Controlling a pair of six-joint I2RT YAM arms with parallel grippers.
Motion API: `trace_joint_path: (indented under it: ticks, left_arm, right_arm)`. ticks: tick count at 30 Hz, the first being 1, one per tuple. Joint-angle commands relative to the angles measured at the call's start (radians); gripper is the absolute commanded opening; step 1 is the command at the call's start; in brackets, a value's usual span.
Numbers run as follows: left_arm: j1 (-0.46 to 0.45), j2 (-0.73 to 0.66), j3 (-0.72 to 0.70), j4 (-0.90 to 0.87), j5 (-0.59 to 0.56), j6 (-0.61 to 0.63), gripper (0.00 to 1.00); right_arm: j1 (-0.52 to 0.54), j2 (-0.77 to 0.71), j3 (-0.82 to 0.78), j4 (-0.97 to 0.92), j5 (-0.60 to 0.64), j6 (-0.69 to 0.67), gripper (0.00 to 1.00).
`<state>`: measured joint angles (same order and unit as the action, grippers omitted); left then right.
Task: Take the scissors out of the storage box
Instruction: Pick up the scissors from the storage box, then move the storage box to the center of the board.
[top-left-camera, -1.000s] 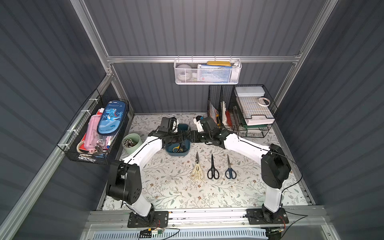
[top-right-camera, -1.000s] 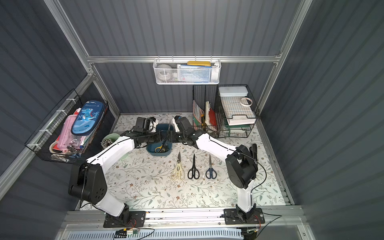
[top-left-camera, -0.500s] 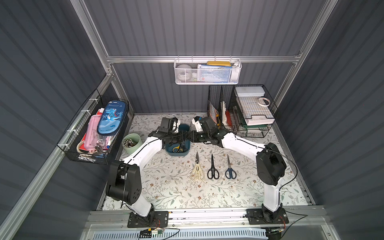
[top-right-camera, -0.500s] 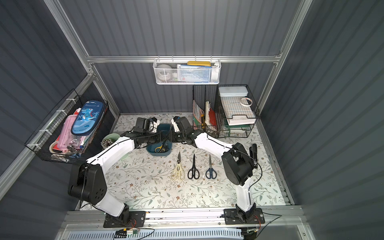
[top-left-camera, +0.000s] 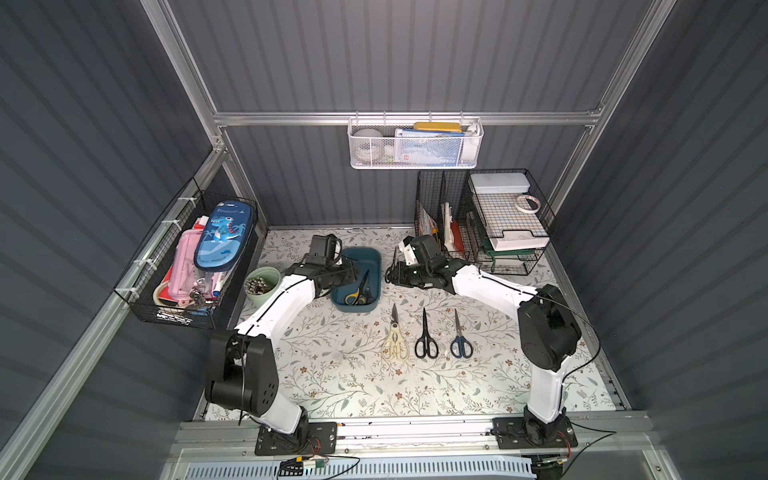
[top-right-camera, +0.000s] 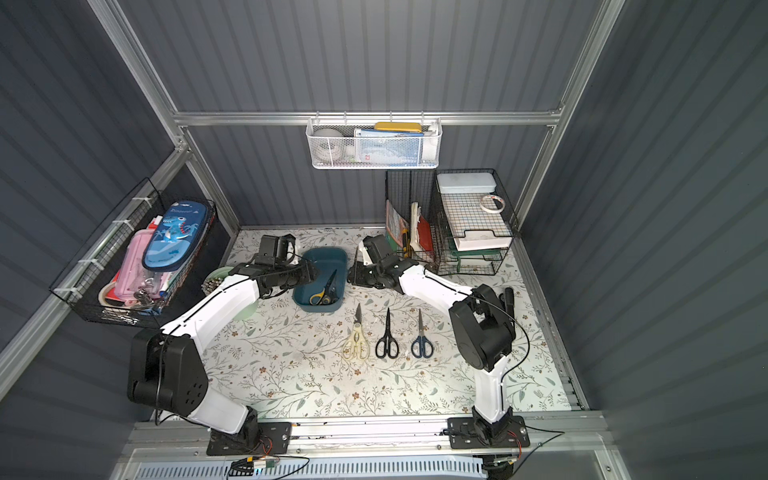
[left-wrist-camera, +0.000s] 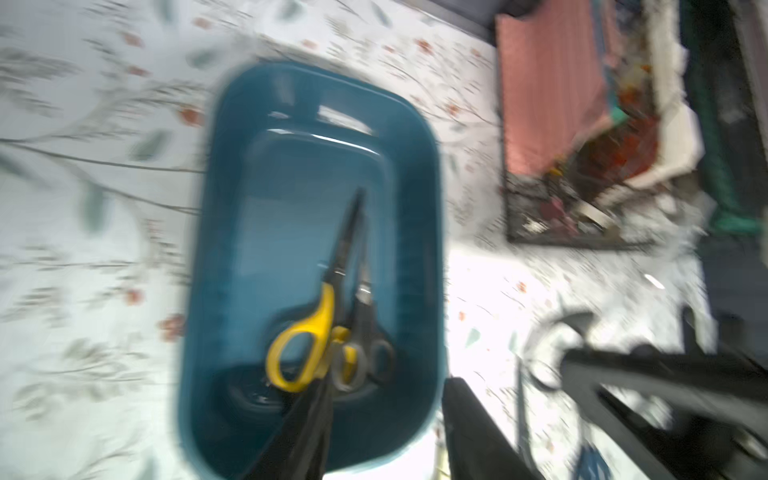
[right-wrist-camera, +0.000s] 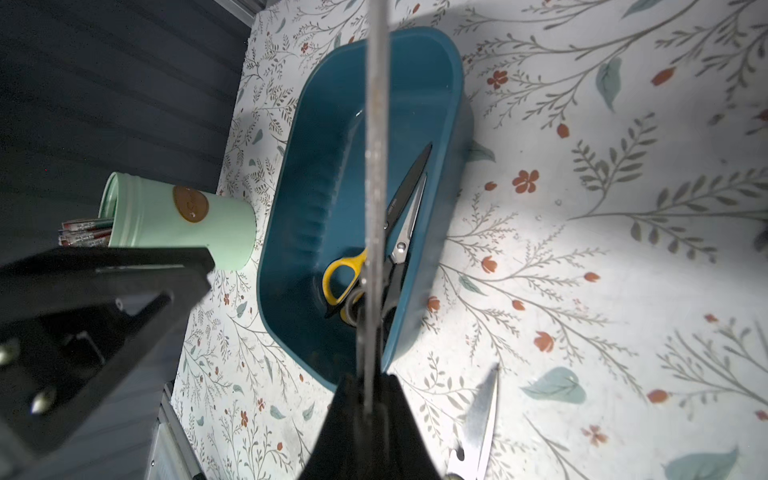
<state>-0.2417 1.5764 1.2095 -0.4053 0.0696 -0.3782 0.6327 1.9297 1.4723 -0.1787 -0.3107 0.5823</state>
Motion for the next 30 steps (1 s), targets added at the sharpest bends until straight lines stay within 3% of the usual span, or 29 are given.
trace_joint_path:
  ticks: [1,9,15,23,30]
  left_arm:
    - [0.034,0.065,0.062,-0.061,-0.161,0.047,0.49]
    - [0.045,0.239,0.143,-0.072,-0.281,0.072,0.48]
    - [0.057,0.343,0.19,-0.063,-0.29,0.088,0.44]
    - [0.089,0.479,0.295,-0.032,-0.211,0.058,0.09]
    - [0.099,0.565,0.427,-0.059,-0.213,0.074,0.09]
  right_arm:
    - [0.009,-0.047,-0.037,-0.039,-0.022,-0.016,0.09]
    - [0.053,-0.062,-0.05,-0.07,-0.017,-0.039,0.1]
    - [0.077,-0.061,-0.034,-0.08,-0.031,-0.043,0.1]
    - [0.171,-0.052,-0.004,-0.142,-0.035,-0.063,0.1]
    - [0.289,-0.047,-0.063,-0.086,-0.029,0.016,0.1]
